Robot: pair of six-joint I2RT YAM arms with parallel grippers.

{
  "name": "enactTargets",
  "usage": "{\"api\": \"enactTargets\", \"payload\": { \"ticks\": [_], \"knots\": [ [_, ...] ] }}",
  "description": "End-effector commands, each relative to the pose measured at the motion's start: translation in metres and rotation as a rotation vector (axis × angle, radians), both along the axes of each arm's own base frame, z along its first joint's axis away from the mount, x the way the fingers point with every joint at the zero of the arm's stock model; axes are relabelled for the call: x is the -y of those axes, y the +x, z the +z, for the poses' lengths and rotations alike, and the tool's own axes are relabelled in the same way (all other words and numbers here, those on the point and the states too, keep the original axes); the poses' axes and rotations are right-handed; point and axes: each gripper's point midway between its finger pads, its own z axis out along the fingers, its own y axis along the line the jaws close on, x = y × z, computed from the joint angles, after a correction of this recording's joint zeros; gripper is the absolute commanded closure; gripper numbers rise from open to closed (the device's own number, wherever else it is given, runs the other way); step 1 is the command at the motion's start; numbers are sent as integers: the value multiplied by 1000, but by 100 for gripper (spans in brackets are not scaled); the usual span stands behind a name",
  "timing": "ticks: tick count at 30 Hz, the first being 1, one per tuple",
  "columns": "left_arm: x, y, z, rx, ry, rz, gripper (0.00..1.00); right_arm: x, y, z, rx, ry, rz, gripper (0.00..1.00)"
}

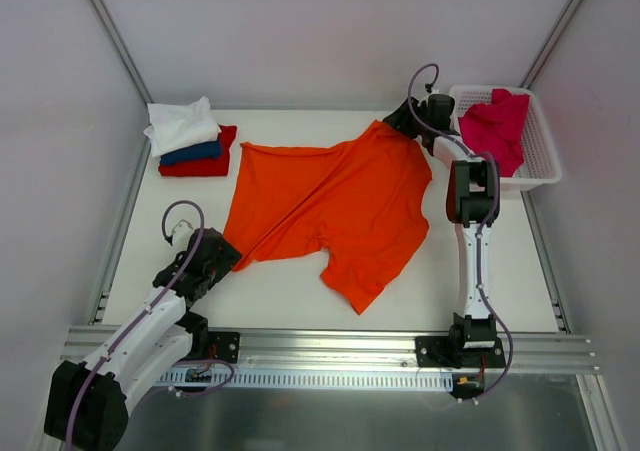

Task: Fold and stack the t-shirts
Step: Flatten out the tshirt

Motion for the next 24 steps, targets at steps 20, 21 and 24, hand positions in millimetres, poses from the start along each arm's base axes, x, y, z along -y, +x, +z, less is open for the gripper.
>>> {"api": "enactTargets", "payload": {
  "ticks": [20, 21, 24],
  "knots": [
    [9, 3, 29, 116, -43, -58, 30, -16, -196, 156, 114, -122, 68, 48],
    [9, 3, 30, 117, -43, -59, 30, -17, -209, 165, 134, -126, 70, 48],
    [10, 4, 33, 123, -44, -66, 30, -21, -246, 146, 99, -153, 88, 48]
  ]
}}
